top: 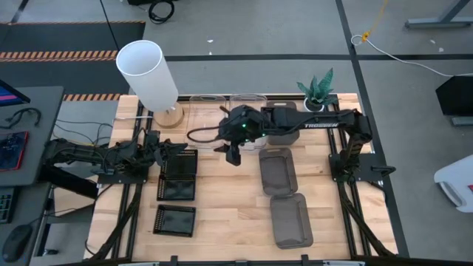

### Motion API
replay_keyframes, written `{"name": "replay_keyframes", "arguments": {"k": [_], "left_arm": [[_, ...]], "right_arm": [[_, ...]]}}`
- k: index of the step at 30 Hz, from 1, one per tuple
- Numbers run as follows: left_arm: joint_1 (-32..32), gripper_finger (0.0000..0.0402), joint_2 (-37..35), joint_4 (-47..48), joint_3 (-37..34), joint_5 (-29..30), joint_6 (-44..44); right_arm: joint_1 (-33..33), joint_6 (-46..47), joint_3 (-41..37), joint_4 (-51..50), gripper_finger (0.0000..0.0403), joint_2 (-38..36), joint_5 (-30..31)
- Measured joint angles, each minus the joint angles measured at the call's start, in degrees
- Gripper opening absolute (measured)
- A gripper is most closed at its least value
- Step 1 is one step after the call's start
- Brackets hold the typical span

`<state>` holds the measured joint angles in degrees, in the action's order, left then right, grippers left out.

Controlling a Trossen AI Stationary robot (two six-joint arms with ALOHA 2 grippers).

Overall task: Stack baskets by color
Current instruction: Stack the left transparent bin on top of the right transparent bins

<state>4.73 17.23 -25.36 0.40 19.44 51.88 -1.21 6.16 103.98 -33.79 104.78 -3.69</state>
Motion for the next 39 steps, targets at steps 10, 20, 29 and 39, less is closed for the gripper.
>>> {"name": "replay_keyframes", "arguments": {"k": [10, 20, 29, 39], "left_arm": [[0.02, 0.0028, 0.00, -0.01, 0.00, 0.00, 0.02], [0.02, 0.0035, 0.72, 0.14, 0.00, 0.05, 0.00], [0.02, 0.0030, 1.14, 0.48, 0.00, -0.02, -0.01], [0.02, 0.0031, 1.14, 0.43, 0.00, 0.00, -0.01]], "right_arm": [[-0.10, 3.16, 4.19, -1.29, 0.0216, 1.42, 1.14], [-1.08, -4.75, 13.46, -2.35, 0.0216, 14.34, -0.87], [-3.98, -13.77, 29.36, -12.80, 0.0216, 28.77, -0.43], [-4.63, -16.86, 27.16, -15.60, 0.0216, 31.21, 0.66]]}}
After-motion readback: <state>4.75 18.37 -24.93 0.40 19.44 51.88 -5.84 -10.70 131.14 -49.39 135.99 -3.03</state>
